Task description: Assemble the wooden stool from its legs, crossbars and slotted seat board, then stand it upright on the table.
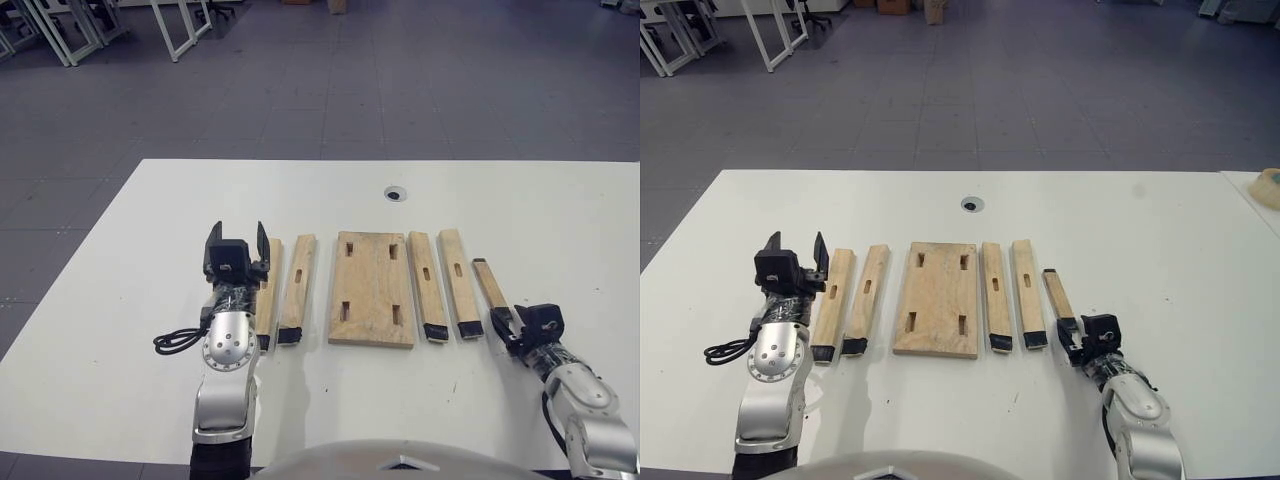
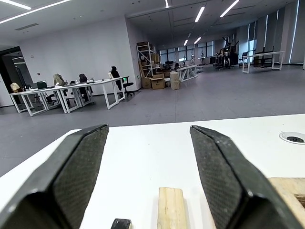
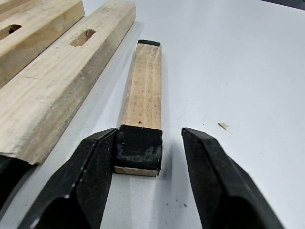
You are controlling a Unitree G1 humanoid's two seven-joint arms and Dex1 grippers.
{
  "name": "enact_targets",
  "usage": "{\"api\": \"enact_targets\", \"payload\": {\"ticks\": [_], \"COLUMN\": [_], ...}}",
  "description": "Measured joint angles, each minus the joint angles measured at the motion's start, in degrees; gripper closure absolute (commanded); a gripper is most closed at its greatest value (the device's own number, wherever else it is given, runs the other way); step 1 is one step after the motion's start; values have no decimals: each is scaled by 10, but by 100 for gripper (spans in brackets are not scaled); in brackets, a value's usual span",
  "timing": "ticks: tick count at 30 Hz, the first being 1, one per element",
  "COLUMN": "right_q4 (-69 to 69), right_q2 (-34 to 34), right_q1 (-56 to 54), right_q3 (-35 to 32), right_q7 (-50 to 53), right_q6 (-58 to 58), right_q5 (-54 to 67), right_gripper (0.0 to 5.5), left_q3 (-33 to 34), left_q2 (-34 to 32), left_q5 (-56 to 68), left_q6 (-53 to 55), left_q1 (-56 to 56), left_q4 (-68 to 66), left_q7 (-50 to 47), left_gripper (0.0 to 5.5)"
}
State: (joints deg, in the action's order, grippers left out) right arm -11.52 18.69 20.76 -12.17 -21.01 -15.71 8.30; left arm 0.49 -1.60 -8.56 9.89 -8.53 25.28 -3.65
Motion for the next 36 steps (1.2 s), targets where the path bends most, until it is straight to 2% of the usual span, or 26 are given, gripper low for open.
{"api": "enact_targets", "payload": {"ticks": [2,6,10,12,15,18,22,26,36], "right_q4": [12,45,26,-10,-44,-76,-128,-128,-165], "right_q2": [-2,-4,-4,11,25,27,24,13,4], "right_q1": [-4,-36,-81,-153,-235,-292,-313,-310,-302], "right_q3": [7,23,11,-13,-1,49,115,129,161], "right_q7": [9,25,46,53,27,-28,-78,-78,-86], "right_q6": [22,42,26,17,-1,-42,-83,-75,-33], "right_q5": [-7,-16,-13,8,35,79,121,122,111], "right_gripper": [415,417,417,417,417,417,417,417,417], "left_q3": [7,20,29,41,97,153,166,157,139], "left_q2": [-3,-9,-8,14,53,72,85,62,39], "left_q5": [6,11,28,89,297,508,705,781,854], "left_q6": [0,-4,13,57,170,280,375,405,418], "left_q1": [15,40,66,115,175,243,290,283,300], "left_q4": [-5,-32,-34,-21,-6,-10,-33,-36,-101], "left_q7": [1,1,2,9,2,-14,-32,-16,-38], "left_gripper": [232,232,232,214,175,175,175,175,175]}}
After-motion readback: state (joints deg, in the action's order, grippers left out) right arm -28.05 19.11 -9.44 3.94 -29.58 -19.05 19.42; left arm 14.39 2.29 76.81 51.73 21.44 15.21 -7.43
